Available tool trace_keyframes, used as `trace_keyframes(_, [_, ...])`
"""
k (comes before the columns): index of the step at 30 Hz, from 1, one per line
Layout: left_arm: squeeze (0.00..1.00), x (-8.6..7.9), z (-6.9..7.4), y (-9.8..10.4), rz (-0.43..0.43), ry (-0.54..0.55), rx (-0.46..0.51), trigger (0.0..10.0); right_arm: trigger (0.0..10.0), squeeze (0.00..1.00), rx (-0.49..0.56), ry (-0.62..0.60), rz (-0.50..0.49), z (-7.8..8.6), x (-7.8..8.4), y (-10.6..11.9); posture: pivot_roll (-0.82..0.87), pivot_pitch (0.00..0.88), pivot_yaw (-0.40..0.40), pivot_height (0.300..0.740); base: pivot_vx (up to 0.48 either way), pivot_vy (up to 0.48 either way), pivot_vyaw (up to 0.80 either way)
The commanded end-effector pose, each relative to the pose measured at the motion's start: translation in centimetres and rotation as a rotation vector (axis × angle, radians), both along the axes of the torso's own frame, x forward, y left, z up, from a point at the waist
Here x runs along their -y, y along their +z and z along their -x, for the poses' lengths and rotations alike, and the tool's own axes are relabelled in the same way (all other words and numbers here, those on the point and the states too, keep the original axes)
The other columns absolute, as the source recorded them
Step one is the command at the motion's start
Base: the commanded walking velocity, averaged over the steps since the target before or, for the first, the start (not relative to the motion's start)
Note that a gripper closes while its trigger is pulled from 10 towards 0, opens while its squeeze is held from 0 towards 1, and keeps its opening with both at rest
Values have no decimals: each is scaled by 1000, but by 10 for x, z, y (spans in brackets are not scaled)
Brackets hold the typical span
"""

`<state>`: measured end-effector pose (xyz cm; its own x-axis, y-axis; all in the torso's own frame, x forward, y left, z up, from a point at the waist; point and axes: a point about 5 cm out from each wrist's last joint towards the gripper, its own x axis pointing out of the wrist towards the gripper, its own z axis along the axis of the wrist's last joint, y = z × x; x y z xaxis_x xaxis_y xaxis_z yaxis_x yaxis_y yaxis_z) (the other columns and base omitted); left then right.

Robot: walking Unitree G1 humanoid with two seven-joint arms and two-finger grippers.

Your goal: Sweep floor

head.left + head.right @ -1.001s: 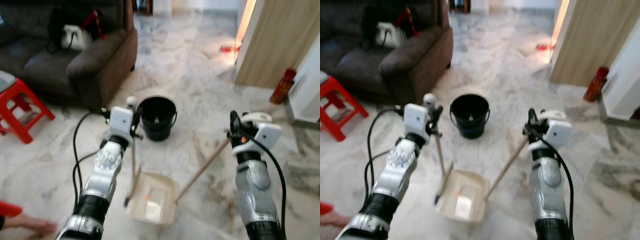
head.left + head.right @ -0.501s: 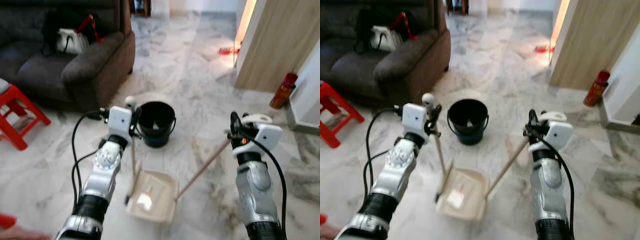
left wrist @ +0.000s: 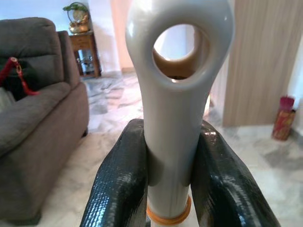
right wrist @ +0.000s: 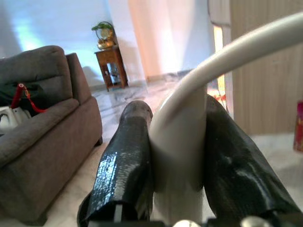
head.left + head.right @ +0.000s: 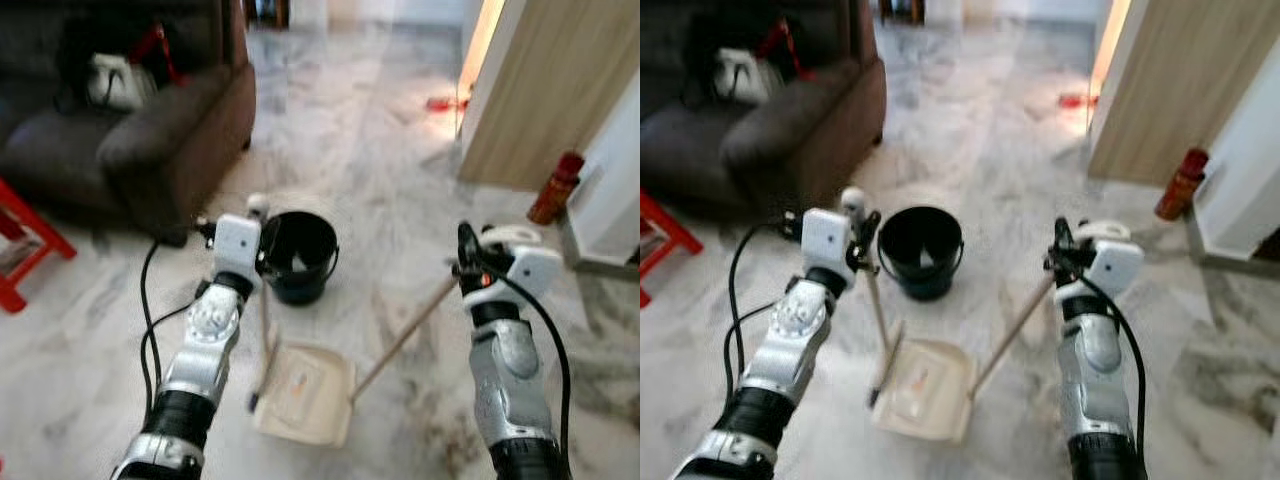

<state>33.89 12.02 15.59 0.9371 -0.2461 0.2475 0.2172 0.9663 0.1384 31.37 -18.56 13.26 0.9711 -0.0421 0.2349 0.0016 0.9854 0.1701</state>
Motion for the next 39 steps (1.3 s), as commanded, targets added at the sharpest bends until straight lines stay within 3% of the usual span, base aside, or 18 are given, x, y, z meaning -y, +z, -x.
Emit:
trace_keyframes(1, [0,-8,-1,13,-13,23,54,10000,10000,0,36,21,-24,-2,-6,8,109,81,-4,740,326,0,0])
trace_keyframes(9, [0,-8,0,13,-11,22,52,10000,10000,0,36,24,-29,-2,-6,8,111,82,-3,740,327,0,0])
trace_keyframes(27, [0,-4,3,11,-1,12,45,10000,10000,0,35,35,-32,-2,-7,7,114,81,0,740,0,0,0])
trace_keyframes(39, [0,-56,24,4,-26,315,47,10000,10000,0,36,29,-43,-2,-8,7,124,84,7,740,0,0,0])
